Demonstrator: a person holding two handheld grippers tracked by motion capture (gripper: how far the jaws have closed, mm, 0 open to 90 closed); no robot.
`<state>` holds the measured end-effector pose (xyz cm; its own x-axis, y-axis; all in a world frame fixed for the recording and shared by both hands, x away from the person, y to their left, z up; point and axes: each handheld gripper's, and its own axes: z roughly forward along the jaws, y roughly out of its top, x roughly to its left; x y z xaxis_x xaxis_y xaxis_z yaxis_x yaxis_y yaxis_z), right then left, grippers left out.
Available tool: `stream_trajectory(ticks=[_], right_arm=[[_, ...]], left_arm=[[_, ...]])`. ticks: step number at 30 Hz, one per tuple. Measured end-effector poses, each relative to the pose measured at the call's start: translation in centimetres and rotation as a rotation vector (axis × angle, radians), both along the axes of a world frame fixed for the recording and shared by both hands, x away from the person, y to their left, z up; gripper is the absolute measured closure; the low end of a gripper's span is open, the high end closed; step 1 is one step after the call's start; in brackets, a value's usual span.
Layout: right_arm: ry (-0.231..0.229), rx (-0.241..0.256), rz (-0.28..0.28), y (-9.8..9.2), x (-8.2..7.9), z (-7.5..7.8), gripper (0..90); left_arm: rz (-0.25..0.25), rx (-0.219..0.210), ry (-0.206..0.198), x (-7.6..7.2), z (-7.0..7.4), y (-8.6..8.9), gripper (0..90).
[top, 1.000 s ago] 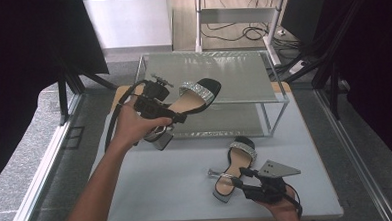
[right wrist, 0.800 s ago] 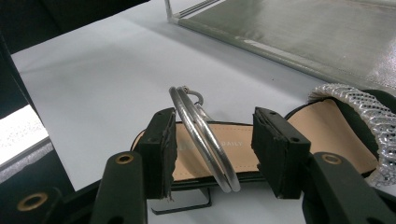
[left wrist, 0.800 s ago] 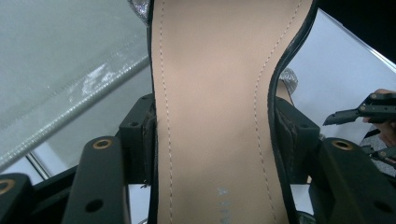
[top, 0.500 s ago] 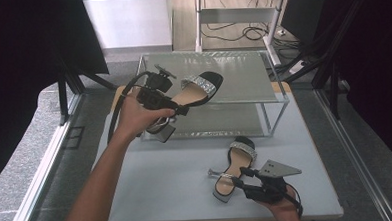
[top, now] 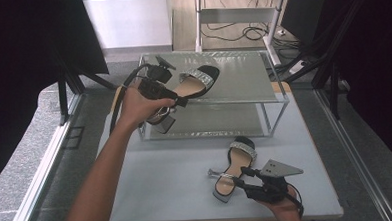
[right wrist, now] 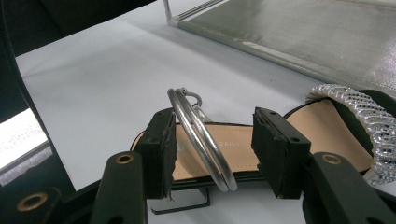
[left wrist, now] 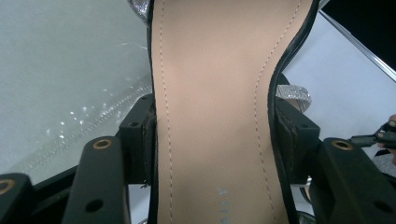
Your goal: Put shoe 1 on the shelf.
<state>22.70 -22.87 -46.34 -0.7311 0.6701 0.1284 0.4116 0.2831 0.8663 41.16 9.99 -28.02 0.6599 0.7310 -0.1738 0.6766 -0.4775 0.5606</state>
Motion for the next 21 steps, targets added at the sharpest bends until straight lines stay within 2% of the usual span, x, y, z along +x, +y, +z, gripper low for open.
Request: stream_trajectory(ticks=[7, 12, 21], right_arm=[[0.0, 0.0, 0.002, -0.2, 0.3, 0.0, 49.3], [0.004, 0.004, 0.002, -0.4, 0.4, 0.0, 49.2], [0.003, 0.009, 0.0, -0.7, 0.4, 0.1, 49.1]], left_arm=[[0.003, -0.006, 0.018, 1.5, -0.2, -0.3, 42.0], [0.029, -0.005, 0.032, 3.0, -0.8, -1.0, 42.0], [0.035, -0.011, 0.05, 4.3, -0.6, -1.6, 42.1]])
